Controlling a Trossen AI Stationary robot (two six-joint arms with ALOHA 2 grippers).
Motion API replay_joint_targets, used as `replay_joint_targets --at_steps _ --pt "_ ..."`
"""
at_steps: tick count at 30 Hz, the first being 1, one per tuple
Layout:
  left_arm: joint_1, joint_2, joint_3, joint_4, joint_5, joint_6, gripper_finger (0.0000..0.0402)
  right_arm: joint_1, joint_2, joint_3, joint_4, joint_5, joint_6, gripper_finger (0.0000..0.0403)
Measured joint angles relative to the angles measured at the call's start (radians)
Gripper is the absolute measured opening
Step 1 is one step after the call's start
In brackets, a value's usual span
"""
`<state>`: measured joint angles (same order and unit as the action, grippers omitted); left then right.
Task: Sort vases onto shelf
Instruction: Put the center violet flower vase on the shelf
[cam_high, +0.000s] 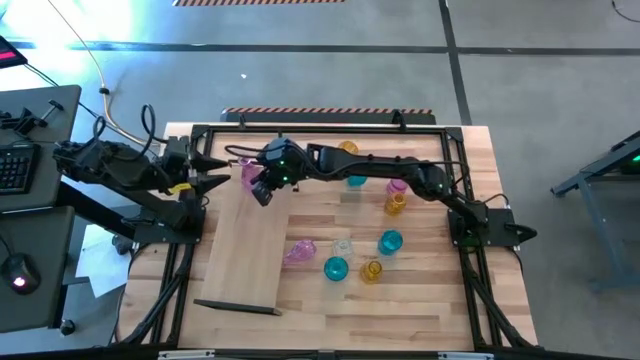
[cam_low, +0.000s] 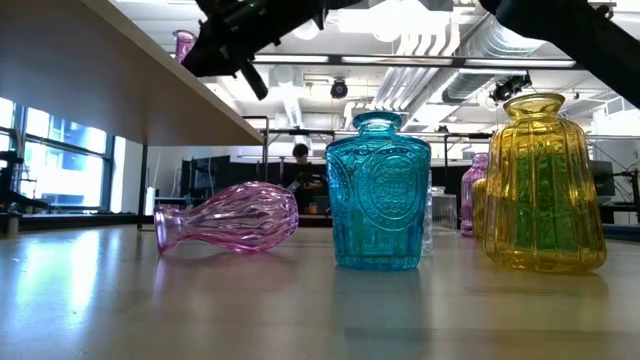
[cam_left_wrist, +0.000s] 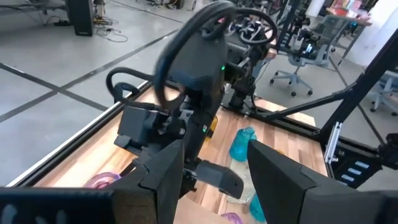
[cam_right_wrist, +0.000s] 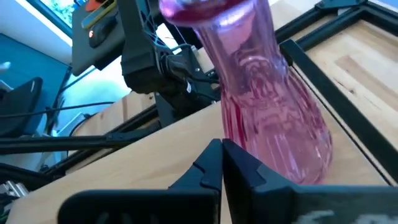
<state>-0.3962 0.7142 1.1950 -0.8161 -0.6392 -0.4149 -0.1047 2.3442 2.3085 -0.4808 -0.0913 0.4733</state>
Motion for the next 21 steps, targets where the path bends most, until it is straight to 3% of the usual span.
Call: replay_joint_targets --at_steps 10,21 --pt "0.0 0.019 0.0 0.0 0.018 0.0 0.017 0.006 0.001 0.0 -0.03 -0.022 0.019 0.0" --pt "0.0 0.021 0.0 -0.001 0.021 0.016 0.017 0.015 0.001 0.0 -0.127 0.106 -0.023 0.0"
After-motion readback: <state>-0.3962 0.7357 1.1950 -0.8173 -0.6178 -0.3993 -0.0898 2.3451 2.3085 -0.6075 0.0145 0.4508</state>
